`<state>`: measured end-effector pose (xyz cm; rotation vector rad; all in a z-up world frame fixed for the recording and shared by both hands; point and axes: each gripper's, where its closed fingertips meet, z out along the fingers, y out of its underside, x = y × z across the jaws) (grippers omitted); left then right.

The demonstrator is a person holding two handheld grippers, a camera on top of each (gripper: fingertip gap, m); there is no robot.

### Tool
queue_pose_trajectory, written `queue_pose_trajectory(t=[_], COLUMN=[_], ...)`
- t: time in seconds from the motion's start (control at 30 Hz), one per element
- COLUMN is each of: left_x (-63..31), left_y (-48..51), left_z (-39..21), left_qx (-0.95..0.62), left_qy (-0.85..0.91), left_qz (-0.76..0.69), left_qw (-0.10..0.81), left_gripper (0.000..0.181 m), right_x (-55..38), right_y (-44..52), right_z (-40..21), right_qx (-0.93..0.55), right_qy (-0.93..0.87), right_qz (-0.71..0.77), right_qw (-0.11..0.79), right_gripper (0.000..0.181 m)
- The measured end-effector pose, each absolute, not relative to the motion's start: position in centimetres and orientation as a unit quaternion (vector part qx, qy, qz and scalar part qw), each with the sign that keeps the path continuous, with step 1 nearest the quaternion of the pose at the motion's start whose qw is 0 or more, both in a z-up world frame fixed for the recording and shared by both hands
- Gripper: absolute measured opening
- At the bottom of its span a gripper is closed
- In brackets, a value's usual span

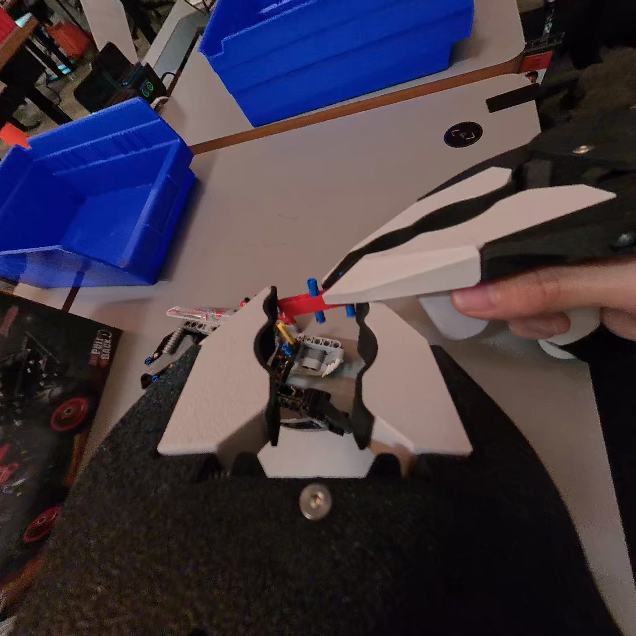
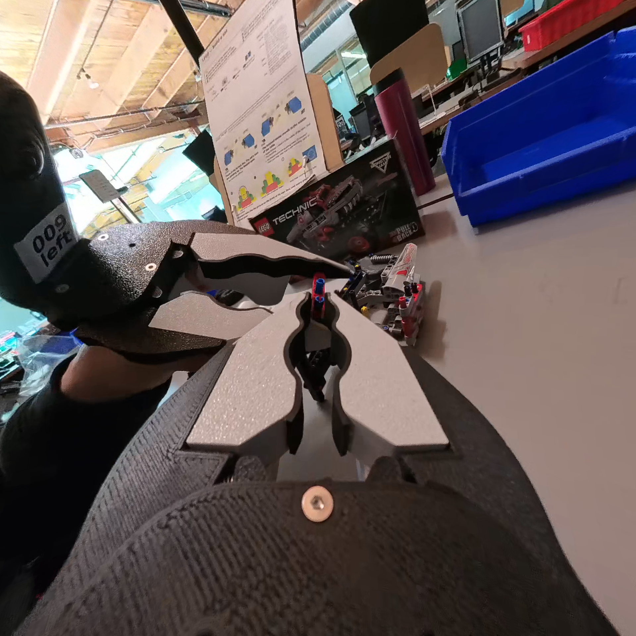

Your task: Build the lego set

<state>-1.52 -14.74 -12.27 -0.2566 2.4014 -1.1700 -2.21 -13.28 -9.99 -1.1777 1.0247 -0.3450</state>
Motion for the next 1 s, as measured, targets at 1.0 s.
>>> queue_pose_trajectory(t=[1.0], left_x=[1.4], left_y=[1.0], left_z=[-15.2], left_qx=[-0.33], left_qy=[0.79], left_qz=[-0.467], left_qw=[0.222], left_gripper=[0.054], right_x=[-4.4], right_y=[-7.3], right_z=[-11.6], right_qx=[-0.701], right_qy=[0.3], right_qz=[-0.257], right_qw=[0.593], right_gripper=[0.006])
